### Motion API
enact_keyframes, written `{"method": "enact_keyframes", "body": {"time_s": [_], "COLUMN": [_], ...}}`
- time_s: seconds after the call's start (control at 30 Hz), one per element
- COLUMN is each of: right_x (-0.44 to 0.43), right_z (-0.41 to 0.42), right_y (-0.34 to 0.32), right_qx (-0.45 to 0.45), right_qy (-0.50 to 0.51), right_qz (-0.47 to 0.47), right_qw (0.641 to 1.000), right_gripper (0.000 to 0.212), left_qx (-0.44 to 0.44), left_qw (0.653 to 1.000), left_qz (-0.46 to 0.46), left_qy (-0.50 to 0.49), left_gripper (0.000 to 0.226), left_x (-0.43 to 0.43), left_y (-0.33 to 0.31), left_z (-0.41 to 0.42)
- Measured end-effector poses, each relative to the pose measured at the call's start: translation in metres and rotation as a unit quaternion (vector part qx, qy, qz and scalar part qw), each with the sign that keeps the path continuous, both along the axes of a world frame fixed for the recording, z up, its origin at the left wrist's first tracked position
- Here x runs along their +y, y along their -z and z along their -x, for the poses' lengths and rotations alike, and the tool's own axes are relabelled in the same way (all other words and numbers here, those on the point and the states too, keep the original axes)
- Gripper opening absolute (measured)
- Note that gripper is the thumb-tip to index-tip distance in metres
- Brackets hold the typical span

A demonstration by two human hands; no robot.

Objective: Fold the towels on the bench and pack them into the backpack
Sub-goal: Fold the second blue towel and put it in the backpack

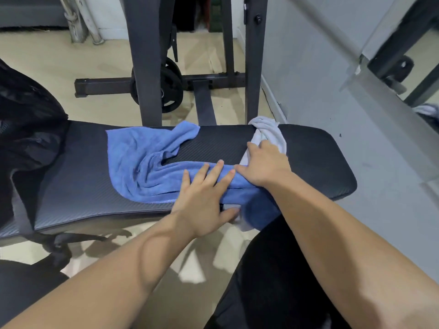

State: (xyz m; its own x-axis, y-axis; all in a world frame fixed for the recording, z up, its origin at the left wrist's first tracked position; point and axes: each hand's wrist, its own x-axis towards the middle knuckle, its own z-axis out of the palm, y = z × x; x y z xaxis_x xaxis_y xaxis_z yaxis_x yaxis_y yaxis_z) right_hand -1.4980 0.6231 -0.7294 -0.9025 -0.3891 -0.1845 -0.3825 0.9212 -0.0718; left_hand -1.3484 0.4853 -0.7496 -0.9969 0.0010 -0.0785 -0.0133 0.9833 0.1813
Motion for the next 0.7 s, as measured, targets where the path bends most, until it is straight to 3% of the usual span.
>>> {"method": "enact_keyframes", "body": {"time_s": [0.1,0.23,0.43,0.6,0.7], "right_x": [0.013,0.026,0.050,0.081,0.096], "right_z": [0.003,0.011,0.031,0.048,0.053], "right_y": [-0.003,-0.005,0.006,0.015,0.019], "right_qx": [-0.113,-0.182,-0.154,-0.081,-0.026], "right_qy": [-0.006,0.001,0.019,0.087,0.105], "right_qz": [-0.011,-0.008,0.019,0.029,0.026], "right_qw": [0.993,0.983,0.988,0.992,0.994], "right_gripper": [0.087,0.098,0.083,0.063,0.061], "left_qx": [-0.055,-0.017,0.042,0.062,0.058], "left_qw": [0.998,0.999,0.998,0.991,0.988], "left_qz": [0.002,-0.007,0.016,0.054,0.080], "left_qy": [-0.019,-0.031,-0.046,-0.110,-0.115], "left_gripper": [0.088,0.071,0.034,0.042,0.032], "left_x": [-0.001,-0.010,-0.027,-0.062,-0.076], "left_y": [0.010,0.011,0.014,0.012,0.012], "left_z": [0.009,0.008,0.000,-0.022,-0.035]}}
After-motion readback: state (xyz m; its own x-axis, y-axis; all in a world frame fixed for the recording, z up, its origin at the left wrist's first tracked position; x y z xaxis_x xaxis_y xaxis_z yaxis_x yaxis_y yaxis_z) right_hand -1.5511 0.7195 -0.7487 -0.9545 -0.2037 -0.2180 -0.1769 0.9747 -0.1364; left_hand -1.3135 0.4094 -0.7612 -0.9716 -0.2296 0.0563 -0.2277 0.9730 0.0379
